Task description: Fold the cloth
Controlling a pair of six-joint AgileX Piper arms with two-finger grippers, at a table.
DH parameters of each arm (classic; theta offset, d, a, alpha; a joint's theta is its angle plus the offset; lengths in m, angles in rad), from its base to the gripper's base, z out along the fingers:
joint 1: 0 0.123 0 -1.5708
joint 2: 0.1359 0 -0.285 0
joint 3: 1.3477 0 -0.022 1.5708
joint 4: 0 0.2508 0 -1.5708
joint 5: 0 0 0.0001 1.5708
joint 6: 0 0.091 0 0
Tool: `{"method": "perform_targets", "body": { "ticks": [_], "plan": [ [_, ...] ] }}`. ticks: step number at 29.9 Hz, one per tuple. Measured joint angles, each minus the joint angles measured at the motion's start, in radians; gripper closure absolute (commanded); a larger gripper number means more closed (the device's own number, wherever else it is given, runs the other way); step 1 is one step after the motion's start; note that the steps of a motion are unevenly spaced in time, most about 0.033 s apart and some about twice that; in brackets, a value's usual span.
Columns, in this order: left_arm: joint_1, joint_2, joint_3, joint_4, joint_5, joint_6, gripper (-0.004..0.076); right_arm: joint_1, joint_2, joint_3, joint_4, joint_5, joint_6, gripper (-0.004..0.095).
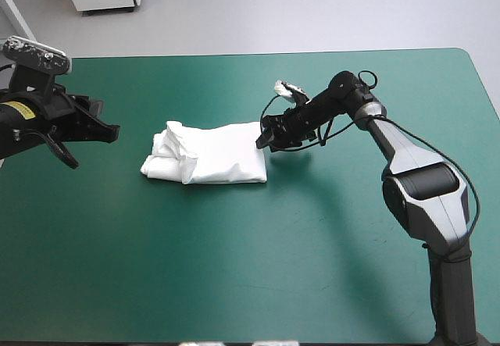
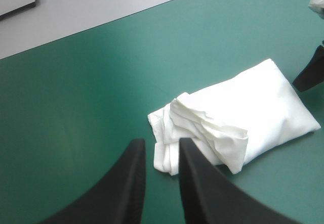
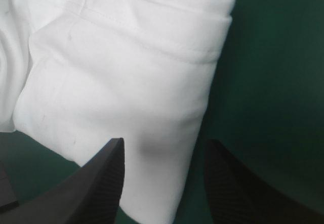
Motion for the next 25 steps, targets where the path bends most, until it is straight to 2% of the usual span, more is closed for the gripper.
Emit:
{"method": "perform_targets", "body": {
  "ticks": [16,18,20,23,25],
  "plan": [
    [-0.001,0.006,0.000,0.000,-0.003,0.000,0.0544,0.064,0.071,-0.021,0.046,-0.050,-0.041,0.0451],
    [-0.001,0.006,0.001,0.000,-0.003,0.000,0.0544,0.068,0.074,-0.025,0.046,-0.052,-0.044,0.0527],
    [-0.001,0.006,0.001,0.000,-0.003,0.000,0.0544,0.069,0.076,-0.030,0.034,-0.055,-0.044,0.0653],
    [-0.001,0.006,0.001,-0.001,-0.002,0.000,0.0544,0.072,0.077,-0.032,-0.009,-0.067,-0.045,0.0922],
    [-0.001,0.006,0.001,-0.001,-0.002,0.000,0.0544,0.075,0.077,-0.034,-0.053,-0.076,-0.048,0.0916]
  ]
}}
